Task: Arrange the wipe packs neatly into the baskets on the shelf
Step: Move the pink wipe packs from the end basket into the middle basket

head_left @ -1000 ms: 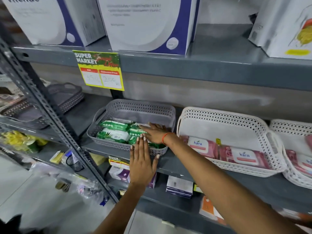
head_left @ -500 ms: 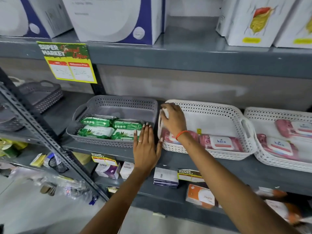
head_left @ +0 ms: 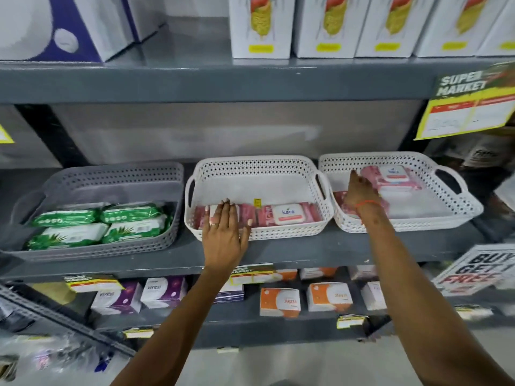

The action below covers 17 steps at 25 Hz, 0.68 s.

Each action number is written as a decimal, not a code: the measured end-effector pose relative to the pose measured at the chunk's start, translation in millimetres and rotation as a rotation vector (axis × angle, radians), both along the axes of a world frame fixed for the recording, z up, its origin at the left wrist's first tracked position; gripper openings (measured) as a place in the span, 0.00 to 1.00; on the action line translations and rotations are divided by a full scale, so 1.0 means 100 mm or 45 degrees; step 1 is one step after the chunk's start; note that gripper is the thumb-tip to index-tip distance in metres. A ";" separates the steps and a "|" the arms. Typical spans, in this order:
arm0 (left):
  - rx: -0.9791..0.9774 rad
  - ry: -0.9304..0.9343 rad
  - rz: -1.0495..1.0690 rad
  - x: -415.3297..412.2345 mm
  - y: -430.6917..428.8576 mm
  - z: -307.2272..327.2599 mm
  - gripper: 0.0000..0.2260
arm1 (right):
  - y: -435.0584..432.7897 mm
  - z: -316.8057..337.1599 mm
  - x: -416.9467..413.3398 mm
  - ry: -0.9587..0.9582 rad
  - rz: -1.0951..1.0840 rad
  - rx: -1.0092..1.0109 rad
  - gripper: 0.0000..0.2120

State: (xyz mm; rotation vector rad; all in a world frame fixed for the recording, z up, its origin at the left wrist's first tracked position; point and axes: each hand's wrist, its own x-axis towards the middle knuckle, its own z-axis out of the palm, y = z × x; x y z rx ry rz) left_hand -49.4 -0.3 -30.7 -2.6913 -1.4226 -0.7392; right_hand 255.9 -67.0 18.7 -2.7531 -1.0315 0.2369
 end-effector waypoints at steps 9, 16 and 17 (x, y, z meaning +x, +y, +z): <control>-0.022 -0.002 0.021 0.01 -0.01 -0.02 0.28 | -0.11 0.12 0.07 -0.058 -0.064 -0.236 0.26; -0.012 0.001 0.122 -0.05 0.00 -0.02 0.32 | 0.29 0.68 -0.61 -0.142 0.207 0.167 0.33; -0.027 -0.013 0.139 -0.09 0.00 -0.03 0.33 | 0.39 0.70 -0.78 -0.091 0.337 0.155 0.36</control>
